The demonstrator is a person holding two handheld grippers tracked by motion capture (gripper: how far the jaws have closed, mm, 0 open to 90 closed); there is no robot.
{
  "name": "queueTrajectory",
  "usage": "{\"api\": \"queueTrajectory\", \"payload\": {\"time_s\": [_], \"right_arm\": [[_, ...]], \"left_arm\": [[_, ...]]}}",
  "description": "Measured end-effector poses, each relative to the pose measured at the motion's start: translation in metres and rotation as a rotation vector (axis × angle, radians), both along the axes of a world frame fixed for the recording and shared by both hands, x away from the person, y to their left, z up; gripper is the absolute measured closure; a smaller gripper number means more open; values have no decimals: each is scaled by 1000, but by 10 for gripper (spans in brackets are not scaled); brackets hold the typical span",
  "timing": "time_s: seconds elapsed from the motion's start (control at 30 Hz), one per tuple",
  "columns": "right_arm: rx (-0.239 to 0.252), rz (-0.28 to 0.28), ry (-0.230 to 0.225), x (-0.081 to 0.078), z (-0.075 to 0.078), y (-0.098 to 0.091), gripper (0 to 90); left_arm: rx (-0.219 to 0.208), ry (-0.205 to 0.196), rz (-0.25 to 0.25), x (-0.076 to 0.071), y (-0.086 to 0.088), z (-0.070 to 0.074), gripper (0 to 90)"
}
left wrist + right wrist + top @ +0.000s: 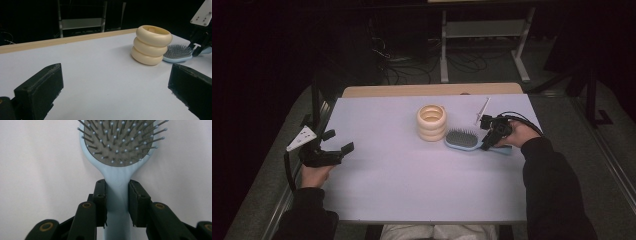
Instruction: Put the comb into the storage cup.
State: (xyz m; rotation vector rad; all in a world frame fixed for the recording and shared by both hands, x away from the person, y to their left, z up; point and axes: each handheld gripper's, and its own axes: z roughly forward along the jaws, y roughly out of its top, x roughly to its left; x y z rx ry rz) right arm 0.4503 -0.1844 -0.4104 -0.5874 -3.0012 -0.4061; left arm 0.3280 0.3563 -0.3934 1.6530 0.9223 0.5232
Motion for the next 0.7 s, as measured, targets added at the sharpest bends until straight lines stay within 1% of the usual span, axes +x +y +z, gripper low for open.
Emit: {"api": "queueTrajectory", "payload": {"time_s": [0.1,0.23,0.5,0.7], "right_arm": [[11,-6,-13,-3,3,-2,691],[2,-17,-25,-7,9,-4,691],[44,-23,-51,-14,23,-7,690],[66,-26,-94,-20,35,-7,691]], "left_arm": [[-4,-2,3,0,1,0,0],[-3,-3,5,0,1,0,0],[-4,-3,6,-1,1,0,0],[-3,-6,7,-1,1,1,0]]}}
